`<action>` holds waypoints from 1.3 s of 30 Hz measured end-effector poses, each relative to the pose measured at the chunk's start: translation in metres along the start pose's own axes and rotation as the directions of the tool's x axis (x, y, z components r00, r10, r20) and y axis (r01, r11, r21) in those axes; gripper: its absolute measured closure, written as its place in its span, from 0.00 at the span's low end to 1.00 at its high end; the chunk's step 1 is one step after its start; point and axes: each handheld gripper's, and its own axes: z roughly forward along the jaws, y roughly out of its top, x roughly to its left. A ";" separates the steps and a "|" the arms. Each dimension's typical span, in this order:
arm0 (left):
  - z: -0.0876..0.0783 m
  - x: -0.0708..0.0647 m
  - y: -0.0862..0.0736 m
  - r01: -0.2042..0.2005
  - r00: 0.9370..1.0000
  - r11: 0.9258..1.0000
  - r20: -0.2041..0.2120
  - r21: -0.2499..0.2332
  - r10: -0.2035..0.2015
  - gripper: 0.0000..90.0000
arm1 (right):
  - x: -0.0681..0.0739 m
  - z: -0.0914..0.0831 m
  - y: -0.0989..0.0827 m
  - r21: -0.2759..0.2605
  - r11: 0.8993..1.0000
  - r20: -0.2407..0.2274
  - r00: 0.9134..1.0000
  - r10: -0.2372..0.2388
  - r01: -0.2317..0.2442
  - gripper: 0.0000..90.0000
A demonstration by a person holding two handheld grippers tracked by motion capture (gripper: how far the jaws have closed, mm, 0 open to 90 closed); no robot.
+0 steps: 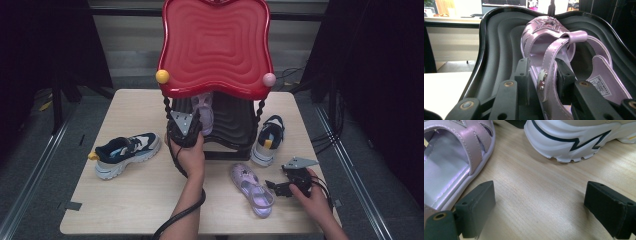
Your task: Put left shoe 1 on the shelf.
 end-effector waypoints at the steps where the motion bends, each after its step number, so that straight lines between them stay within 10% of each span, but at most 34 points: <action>1: 0.000 0.000 0.001 0.002 1.000 1.000 0.004 0.000 -0.002 0.74 | 0.000 0.000 0.000 0.000 1.000 0.000 1.000 0.001 -0.001 0.10; 22: -0.022 0.005 0.020 -0.050 0.987 0.994 0.157 0.099 0.034 0.61 | 0.000 0.000 0.000 -0.002 1.000 -0.001 1.000 0.001 -0.001 0.10; 39: -0.044 0.019 0.028 -0.105 0.952 0.972 0.304 0.209 0.037 0.41 | 0.000 0.000 0.000 -0.003 1.000 -0.001 1.000 -0.001 0.001 0.10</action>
